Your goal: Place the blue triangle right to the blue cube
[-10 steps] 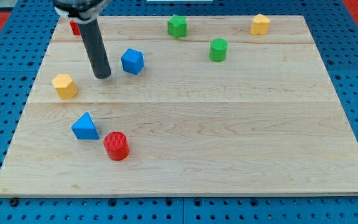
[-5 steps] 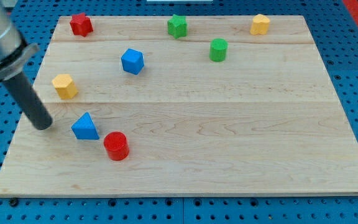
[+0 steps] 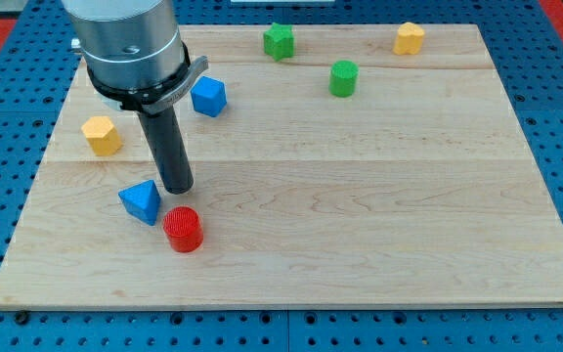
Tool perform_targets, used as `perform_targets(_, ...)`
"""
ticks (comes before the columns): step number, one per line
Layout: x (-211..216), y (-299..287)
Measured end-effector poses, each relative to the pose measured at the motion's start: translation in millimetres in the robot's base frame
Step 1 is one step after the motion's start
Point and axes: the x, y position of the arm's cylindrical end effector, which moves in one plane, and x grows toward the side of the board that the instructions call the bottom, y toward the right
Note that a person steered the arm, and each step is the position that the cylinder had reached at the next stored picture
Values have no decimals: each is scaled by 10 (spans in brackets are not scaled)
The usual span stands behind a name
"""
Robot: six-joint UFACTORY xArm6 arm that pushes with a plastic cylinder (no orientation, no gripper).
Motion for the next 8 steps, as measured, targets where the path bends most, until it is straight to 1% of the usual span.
perform_targets(1,-53,-723)
perform_targets(2,14,-1260)
perform_targets(3,411,-1215)
perform_targets(4,341,-379)
perform_targets(6,-243,759)
perform_targets(8,-220,164)
